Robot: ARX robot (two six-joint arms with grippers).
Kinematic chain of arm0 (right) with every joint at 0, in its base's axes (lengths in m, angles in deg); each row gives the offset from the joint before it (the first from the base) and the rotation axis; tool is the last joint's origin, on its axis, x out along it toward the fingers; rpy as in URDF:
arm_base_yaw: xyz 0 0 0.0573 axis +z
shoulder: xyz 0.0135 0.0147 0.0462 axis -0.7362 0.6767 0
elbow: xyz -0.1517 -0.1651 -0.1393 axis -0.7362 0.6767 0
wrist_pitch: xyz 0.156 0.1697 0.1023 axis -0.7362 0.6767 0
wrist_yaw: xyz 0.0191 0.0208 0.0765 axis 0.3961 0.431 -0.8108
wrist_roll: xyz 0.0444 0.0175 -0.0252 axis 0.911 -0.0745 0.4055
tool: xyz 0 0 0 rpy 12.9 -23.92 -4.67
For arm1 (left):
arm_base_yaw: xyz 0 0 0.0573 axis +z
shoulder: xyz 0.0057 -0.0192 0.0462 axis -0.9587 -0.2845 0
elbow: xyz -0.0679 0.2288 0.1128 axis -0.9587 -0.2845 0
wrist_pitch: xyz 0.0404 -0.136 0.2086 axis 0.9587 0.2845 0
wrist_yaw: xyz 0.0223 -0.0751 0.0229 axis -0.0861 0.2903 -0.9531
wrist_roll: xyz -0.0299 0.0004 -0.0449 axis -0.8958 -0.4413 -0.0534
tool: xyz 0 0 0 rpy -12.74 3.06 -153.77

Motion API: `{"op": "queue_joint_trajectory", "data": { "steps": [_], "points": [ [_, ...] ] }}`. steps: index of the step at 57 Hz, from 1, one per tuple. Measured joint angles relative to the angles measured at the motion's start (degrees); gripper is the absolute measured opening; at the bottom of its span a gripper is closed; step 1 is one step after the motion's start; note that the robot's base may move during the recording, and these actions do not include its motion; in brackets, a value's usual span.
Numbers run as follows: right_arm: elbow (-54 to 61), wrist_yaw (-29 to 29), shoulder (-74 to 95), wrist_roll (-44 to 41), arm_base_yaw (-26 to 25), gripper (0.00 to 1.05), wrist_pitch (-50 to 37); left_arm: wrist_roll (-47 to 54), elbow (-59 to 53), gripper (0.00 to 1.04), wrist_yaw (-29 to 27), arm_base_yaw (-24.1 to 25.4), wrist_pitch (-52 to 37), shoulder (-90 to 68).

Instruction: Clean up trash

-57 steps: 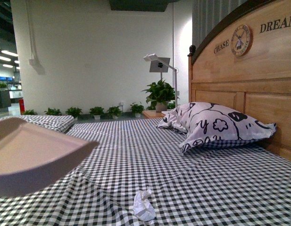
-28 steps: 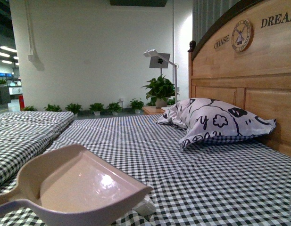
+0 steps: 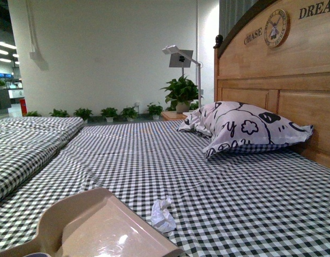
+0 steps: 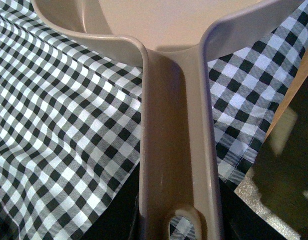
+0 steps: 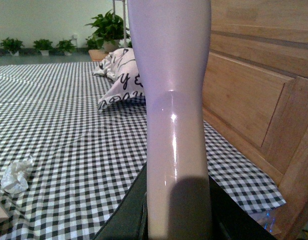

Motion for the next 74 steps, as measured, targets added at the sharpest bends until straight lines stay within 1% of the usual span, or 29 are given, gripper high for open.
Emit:
{"op": "queue_joint_trajectory", "data": {
  "steps": [45, 47, 49, 51, 54, 55, 57, 58, 59, 62, 64, 69, 70, 74],
  "points": [
    [0.0, 0.0, 0.0, 0.0, 0.0, 0.19, 0.0, 2.1, 2.4, 0.26, -1.4, -0.4, 3.3, -4.3],
    [-0.7, -1.0, 0.6, 1.5, -0.3, 0.19, 2.4, 2.1, 2.4, 0.26, -1.4, -0.4, 3.3, -4.3],
    [-3.0, -3.2, 1.7, 2.9, -1.4, 0.19, 8.7, 2.1, 2.4, 0.26, -1.4, -0.4, 3.3, -4.3],
    [-6.3, -7.1, 4.4, 4.8, -3.8, 0.19, 16.3, 2.2, 2.4, 0.26, -1.4, -0.4, 3.3, -4.3],
    [-8.6, -11.1, 7.5, 5.7, -7.0, 0.19, 21.5, 2.2, 2.5, 0.26, -1.5, -0.4, 3.3, -4.3],
    [-9.2, -13.2, 9.3, 6.2, -8.8, 0.19, 22.8, 2.2, 2.5, 0.26, -1.5, -0.4, 3.3, -4.3],
    [-9.7, -16.2, 12.1, 6.3, -11.5, 0.19, 22.8, 2.2, 2.5, 0.26, -1.5, -0.4, 3.3, -4.3],
    [-9.8, -16.7, 13.2, 6.3, -12.4, 0.19, 22.6, 2.2, 2.5, 0.26, -1.5, -0.4, 3.3, -4.3],
    [-10.2, -19.0, 15.4, 6.3, -14.1, 0.19, 21.4, 2.2, 2.5, 0.26, -1.5, -0.4, 3.3, -4.3],
    [-11.4, -22.8, 21.0, 6.4, -17.8, 0.19, 18.1, 2.3, 2.5, 0.26, -1.5, -0.4, 3.3, -4.3],
    [-12.6, -24.2, 24.7, 6.3, -19.5, 0.19, 15.8, 2.3, 2.5, 0.26, -1.5, -0.4, 3.3, -4.3],
    [-16.2, -26.9, 34.2, 6.2, -22.1, 0.19, 11.0, 2.3, 2.5, 0.26, -1.5, -0.4, 3.3, -4.3],
    [-17.3, -28.3, 36.8, 6.4, -22.5, 0.19, 10.2, 2.3, 2.5, 0.26, -1.5, -0.4, 3.3, -4.3],
    [-21.3, -30.2, 44.9, 6.5, -23.0, 0.19, 8.6, 2.3, 2.5, 0.26, -1.5, -0.4, 3.3, -4.3]
  ]
}}
